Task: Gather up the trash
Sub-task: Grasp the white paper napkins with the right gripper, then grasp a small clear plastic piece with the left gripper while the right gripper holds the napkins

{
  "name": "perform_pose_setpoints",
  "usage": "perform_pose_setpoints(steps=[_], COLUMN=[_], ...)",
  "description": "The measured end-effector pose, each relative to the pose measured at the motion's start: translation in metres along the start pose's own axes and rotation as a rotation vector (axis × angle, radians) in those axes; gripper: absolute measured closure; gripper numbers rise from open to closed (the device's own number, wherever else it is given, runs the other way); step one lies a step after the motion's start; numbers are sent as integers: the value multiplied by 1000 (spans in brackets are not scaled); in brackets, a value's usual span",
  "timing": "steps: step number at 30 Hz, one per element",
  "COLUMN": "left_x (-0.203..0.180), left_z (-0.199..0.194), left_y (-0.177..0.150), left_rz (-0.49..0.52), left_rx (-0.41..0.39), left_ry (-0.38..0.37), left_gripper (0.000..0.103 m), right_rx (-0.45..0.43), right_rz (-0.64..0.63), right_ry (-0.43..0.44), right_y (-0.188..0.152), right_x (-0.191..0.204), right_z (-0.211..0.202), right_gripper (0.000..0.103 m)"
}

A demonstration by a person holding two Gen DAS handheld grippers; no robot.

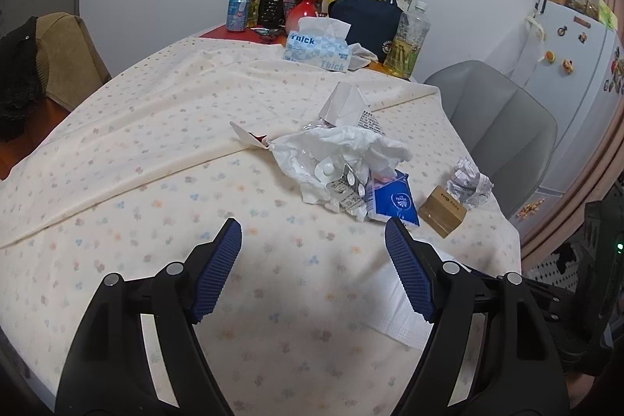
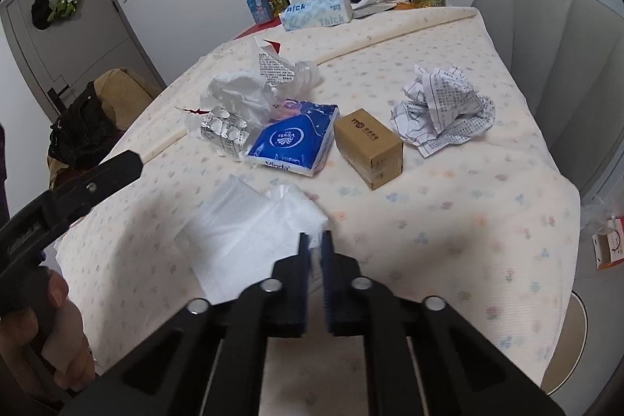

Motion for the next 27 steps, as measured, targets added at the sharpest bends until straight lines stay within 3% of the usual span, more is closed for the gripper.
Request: perform_pose_setpoints(steps=[7, 13, 21, 22, 24, 27], left_x=[-13, 5, -12, -14, -17, -28], left_z=[4, 9, 39, 44, 52, 59], left_y=[18, 22, 27, 27, 25, 27], left_rz=[17, -13, 8, 12, 16, 73], left_rx=[-11, -2, 51, 59, 70, 62], left_ry=[-54, -50, -67, -62, -39, 15], left_gripper=[28, 34, 36, 39, 53, 55], right_rx=[-100, -189, -231, -232, -234, -233], right_rz=[5, 34, 97, 99, 104, 111], right_ry=[-15, -55, -55, -53, -44, -29], right_y=[22, 45, 57, 57, 57, 55], right_x=[-10, -31, -61, -62, -64, -65], right_z=[-33, -62, -79, -80, -81, -82], right_gripper=[100, 100, 100, 100, 100, 100])
Point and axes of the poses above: each gripper's, at about its wrist camera, not at the fingertips, and z roughly the way its jaws point, x to its left, y to its top, the point moved 10 cm from there along z, roughly the way its jaws point, and after that the axes turned 8 degrees about z, right-handed, at the moved point
